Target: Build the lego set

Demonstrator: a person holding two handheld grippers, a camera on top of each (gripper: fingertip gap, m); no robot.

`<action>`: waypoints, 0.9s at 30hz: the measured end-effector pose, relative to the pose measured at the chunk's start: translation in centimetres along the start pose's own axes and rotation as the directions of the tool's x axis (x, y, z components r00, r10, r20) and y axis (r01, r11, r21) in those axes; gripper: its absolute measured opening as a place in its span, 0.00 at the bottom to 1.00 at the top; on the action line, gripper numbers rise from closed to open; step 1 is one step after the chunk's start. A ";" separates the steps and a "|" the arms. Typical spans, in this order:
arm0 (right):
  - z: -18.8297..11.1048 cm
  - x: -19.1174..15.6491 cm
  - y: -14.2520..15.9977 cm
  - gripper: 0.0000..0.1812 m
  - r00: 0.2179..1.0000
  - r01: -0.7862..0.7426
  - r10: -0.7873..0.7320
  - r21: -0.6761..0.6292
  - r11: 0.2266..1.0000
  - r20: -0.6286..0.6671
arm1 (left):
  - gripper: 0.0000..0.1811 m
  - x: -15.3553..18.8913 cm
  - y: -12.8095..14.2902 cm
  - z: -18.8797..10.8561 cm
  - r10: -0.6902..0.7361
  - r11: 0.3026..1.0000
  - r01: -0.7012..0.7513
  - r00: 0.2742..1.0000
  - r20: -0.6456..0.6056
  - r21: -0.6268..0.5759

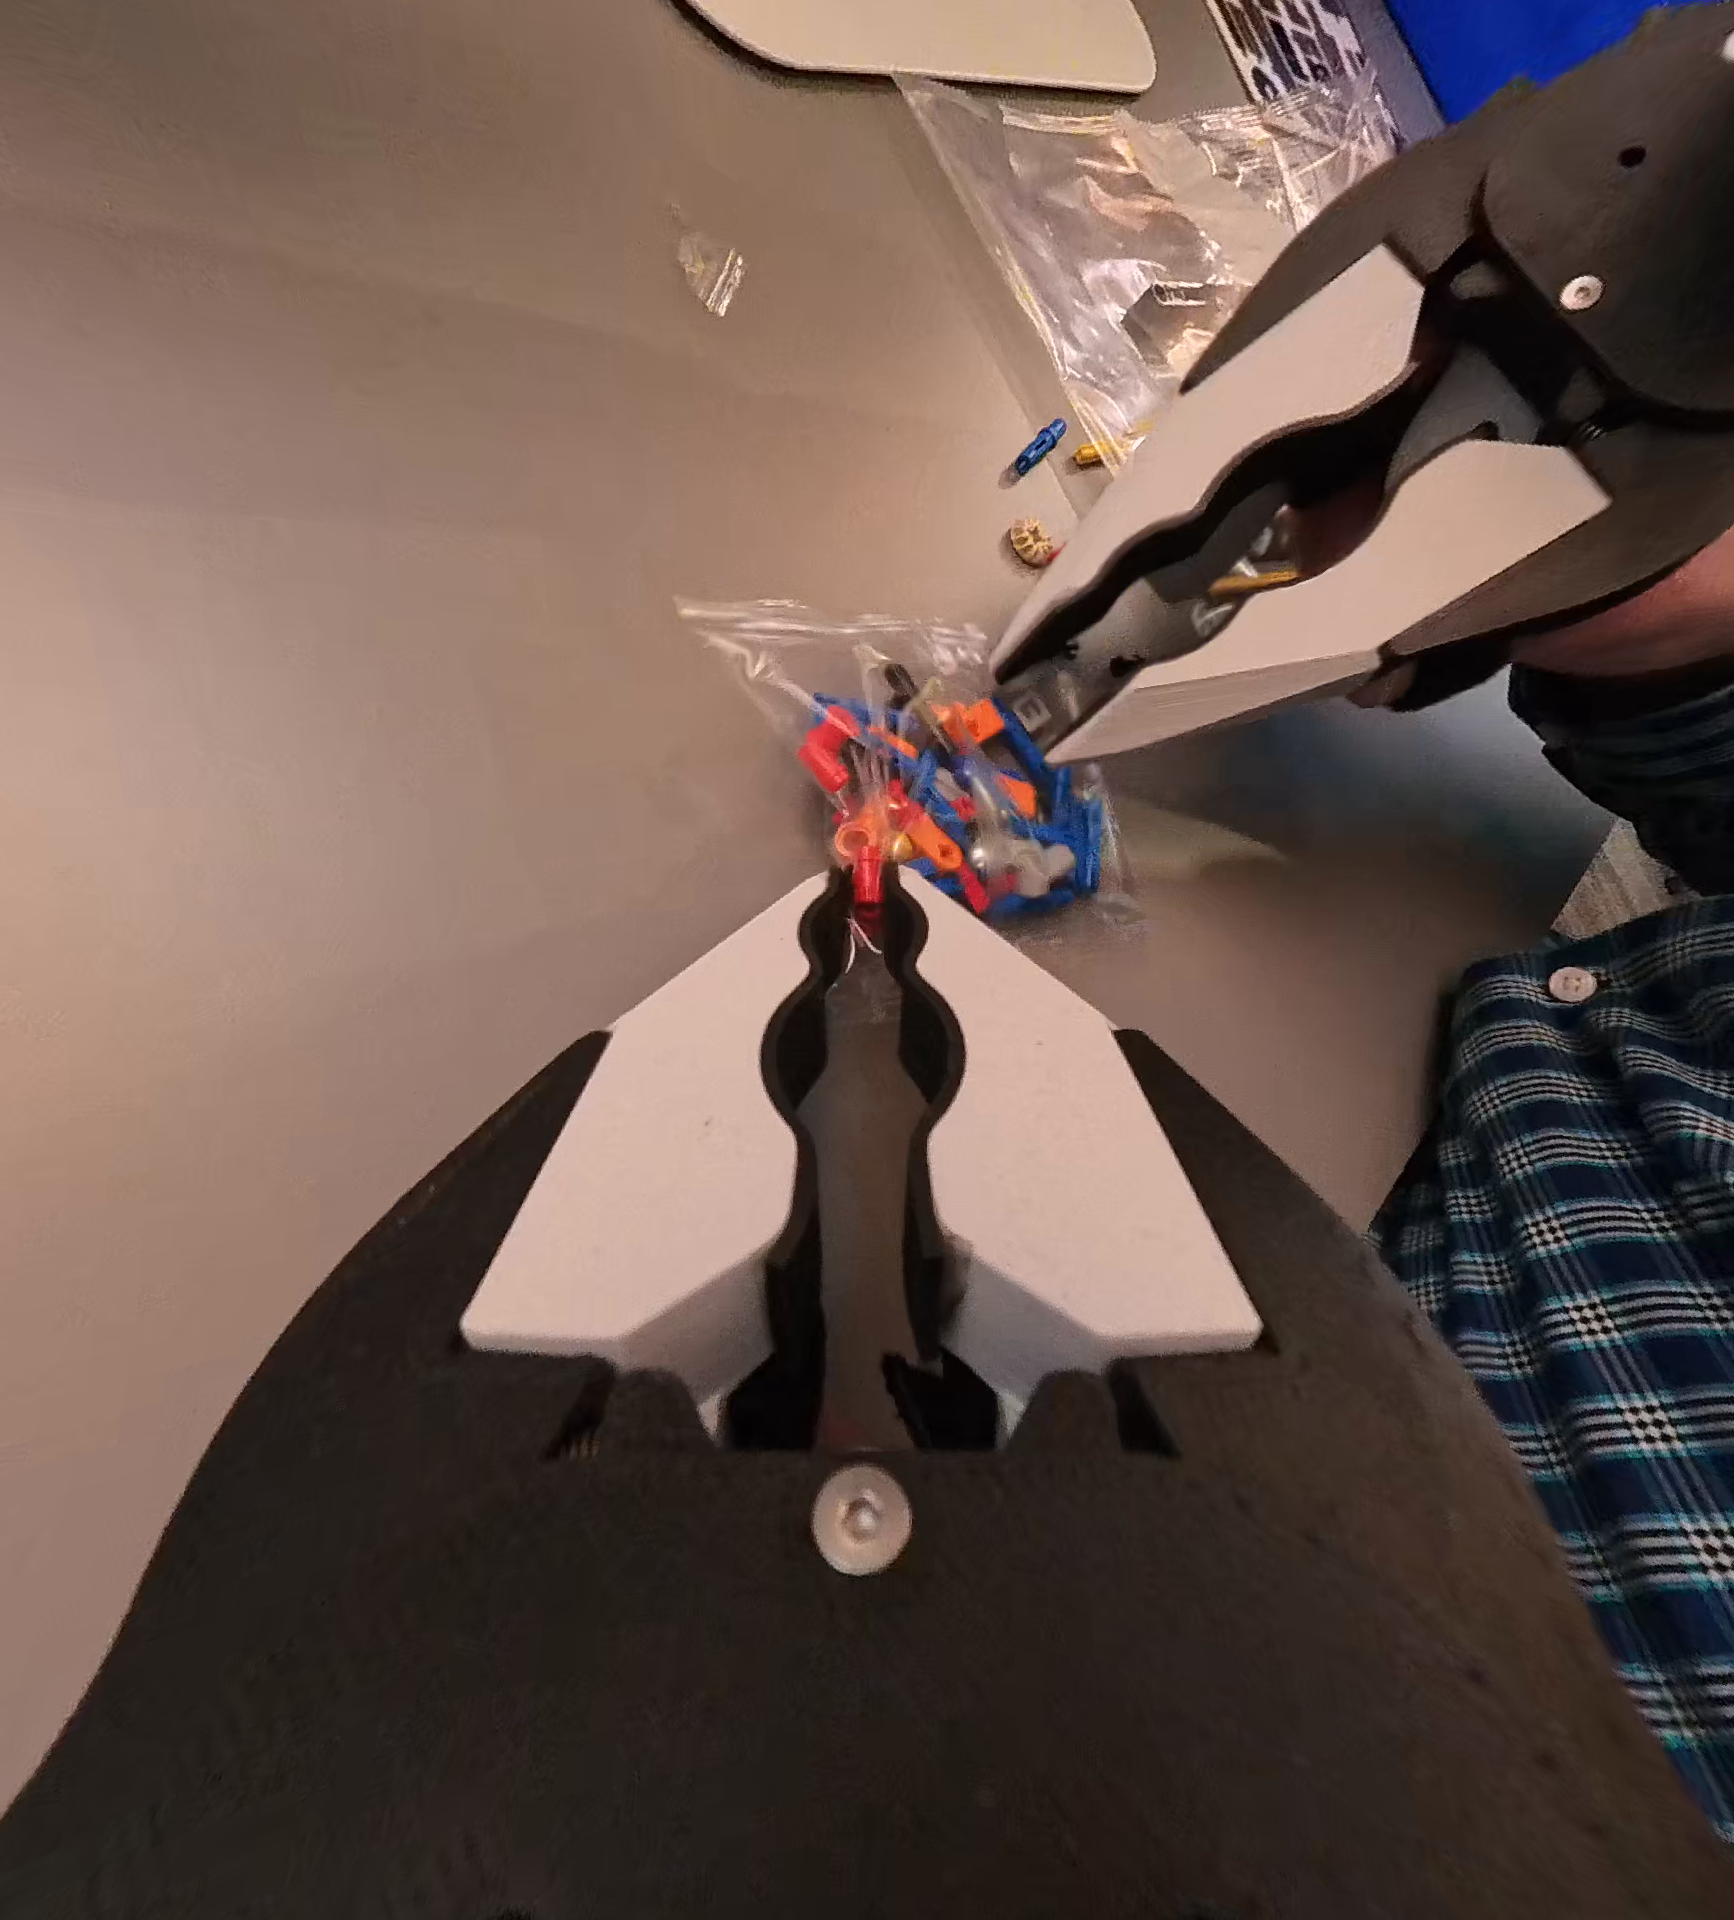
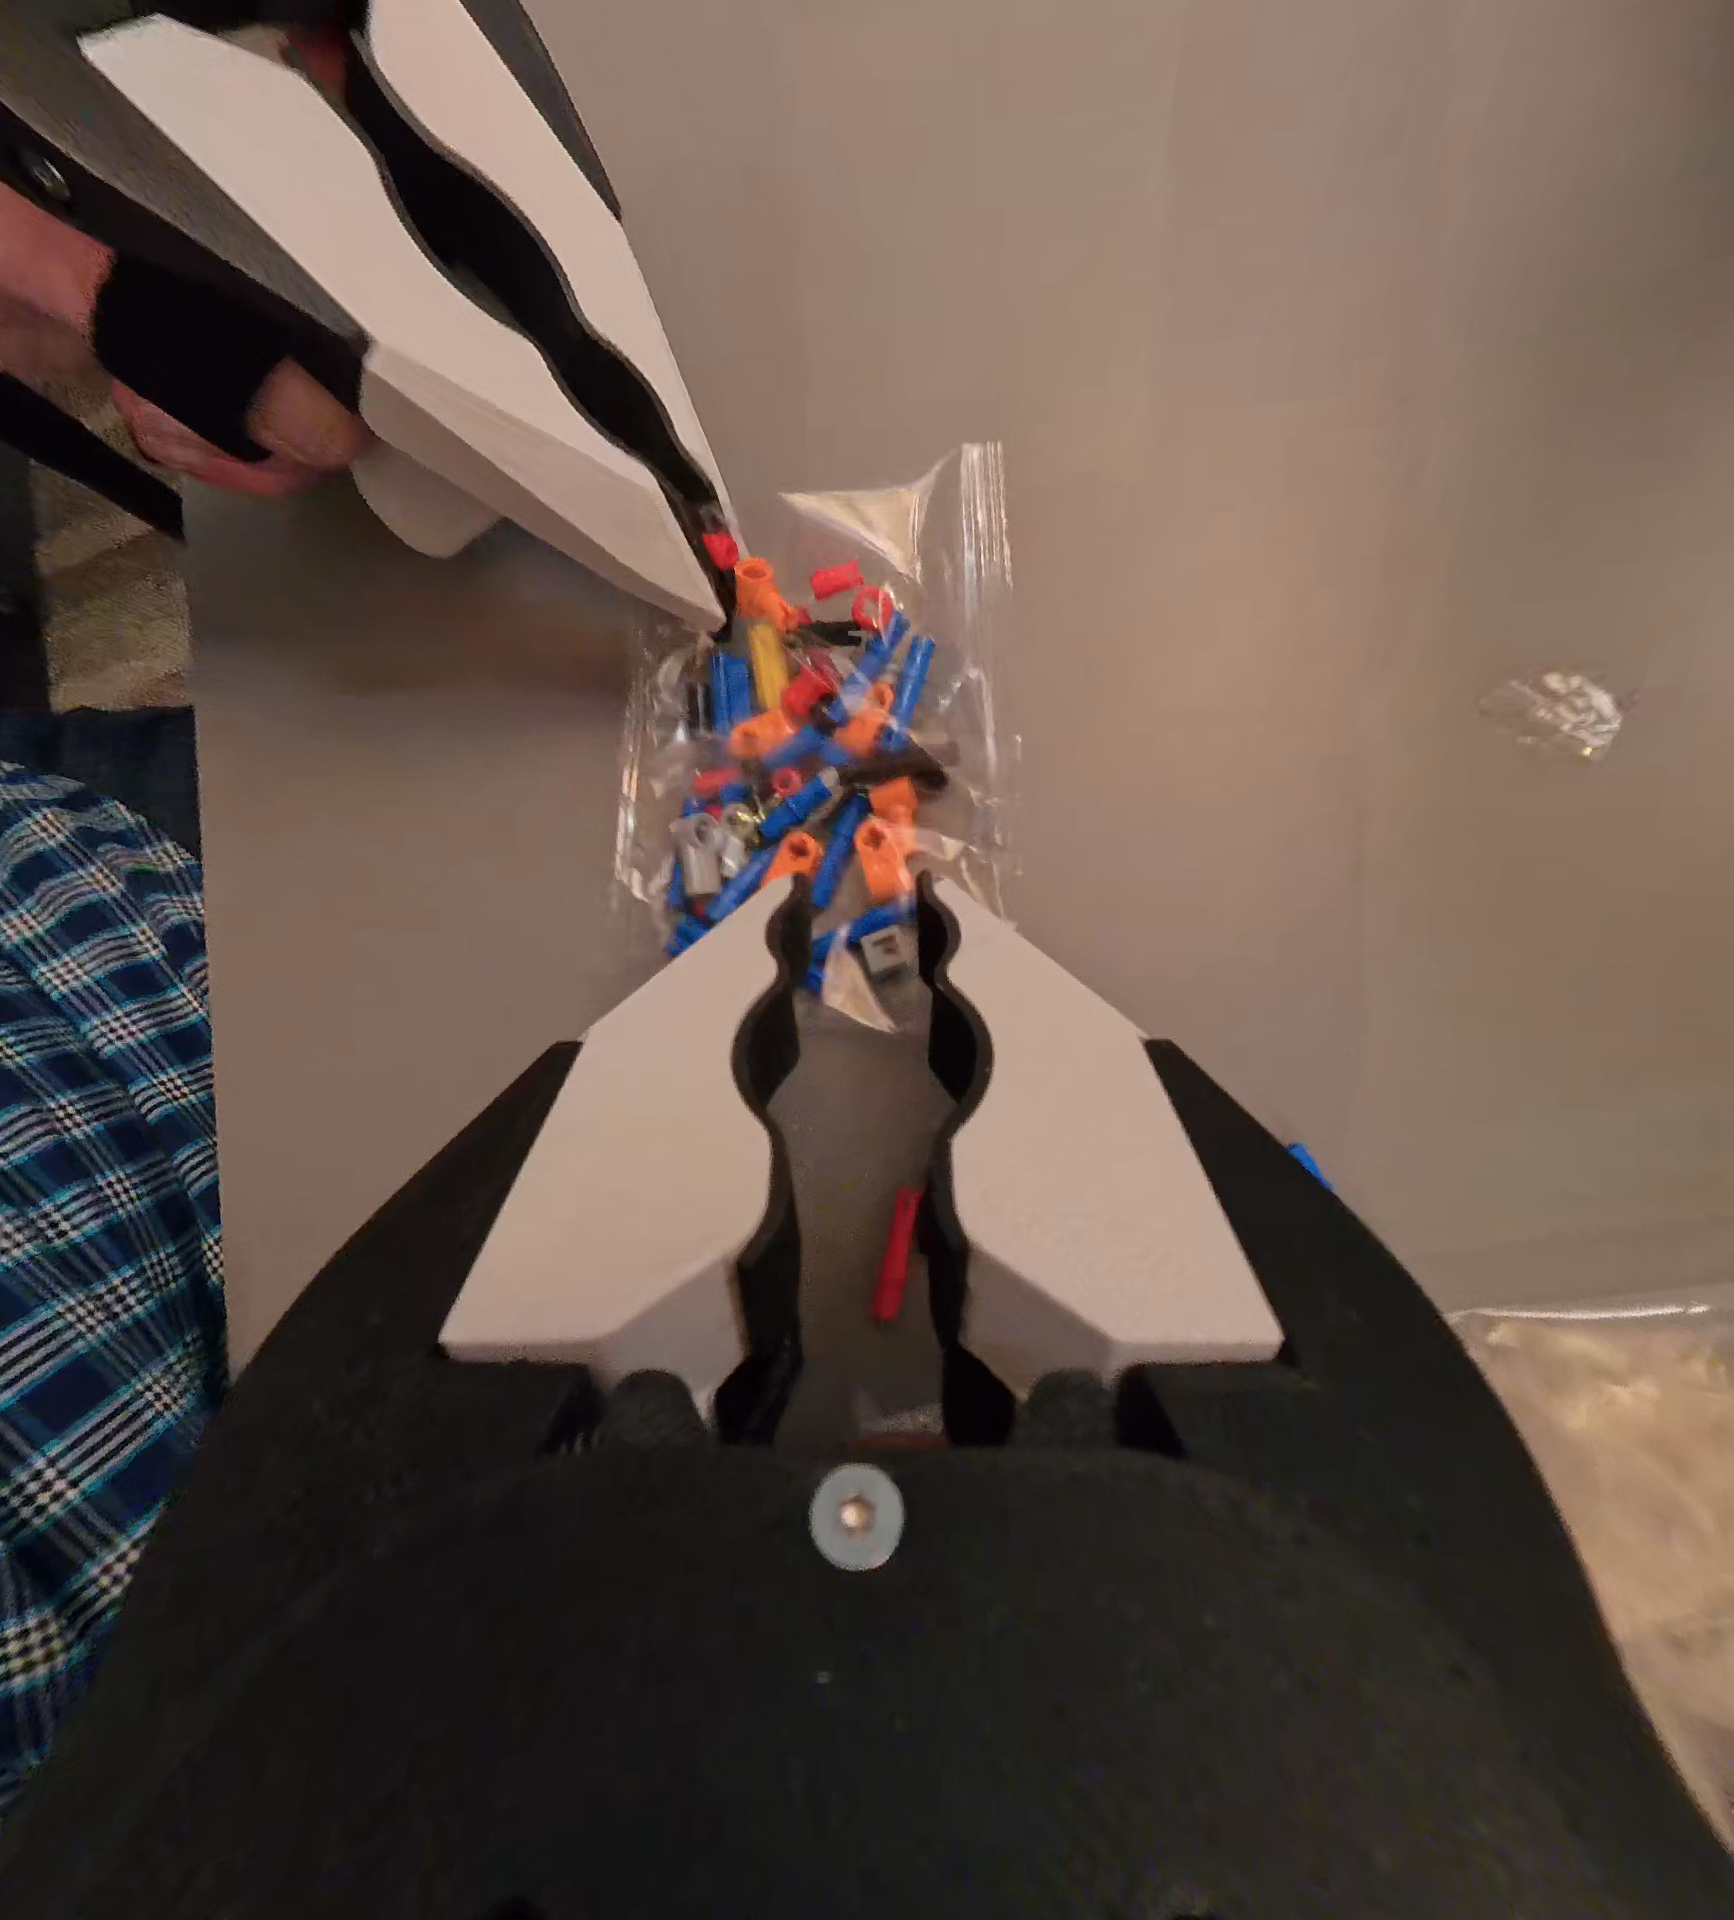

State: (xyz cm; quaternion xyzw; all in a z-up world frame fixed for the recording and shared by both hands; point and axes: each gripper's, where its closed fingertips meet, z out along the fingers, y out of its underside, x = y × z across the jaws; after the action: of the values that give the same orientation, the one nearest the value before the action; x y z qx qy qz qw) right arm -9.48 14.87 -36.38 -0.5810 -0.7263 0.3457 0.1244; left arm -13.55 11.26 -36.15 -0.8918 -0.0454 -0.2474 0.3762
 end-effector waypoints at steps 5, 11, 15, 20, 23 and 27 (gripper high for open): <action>-0.5 0.0 -1.5 0.14 1.000 0.026 -0.026 0.035 0.999 -0.003 | 0.02 0.2 -0.2 0.2 0.028 1.000 -0.028 1.000 0.002 -0.003; -0.1 0.1 -2.5 0.19 0.999 0.042 -0.041 0.049 0.998 -0.010 | 0.02 0.6 -0.3 0.4 0.097 0.995 -0.097 0.995 0.016 -0.010; 0.2 0.5 -2.6 0.21 0.999 0.033 -0.033 0.047 0.998 -0.008 | 0.02 0.8 -0.7 0.6 0.129 0.992 -0.129 0.992 0.012 0.002; 0.4 0.7 -2.6 0.18 1.000 0.022 -0.022 0.040 0.999 0.001 | 0.02 1.0 -1.0 0.7 0.180 0.984 -0.180 0.984 0.015 0.005; 0.3 1.0 -2.6 0.13 1.000 0.012 -0.011 0.042 0.999 -0.004 | 0.02 1.0 -1.1 0.8 0.191 0.982 -0.191 0.982 0.015 0.014; 0.1 1.4 -2.6 0.06 1.000 0.007 -0.007 0.048 0.999 -0.011 | 0.02 0.9 -1.2 0.8 0.196 0.980 -0.196 0.980 0.018 0.015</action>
State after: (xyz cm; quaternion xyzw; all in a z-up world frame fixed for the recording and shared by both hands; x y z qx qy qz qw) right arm -11.94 15.91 -35.03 -0.5773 -0.7191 0.3592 0.1433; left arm -12.75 12.53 -35.42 -0.8907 0.0375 -0.2015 0.4059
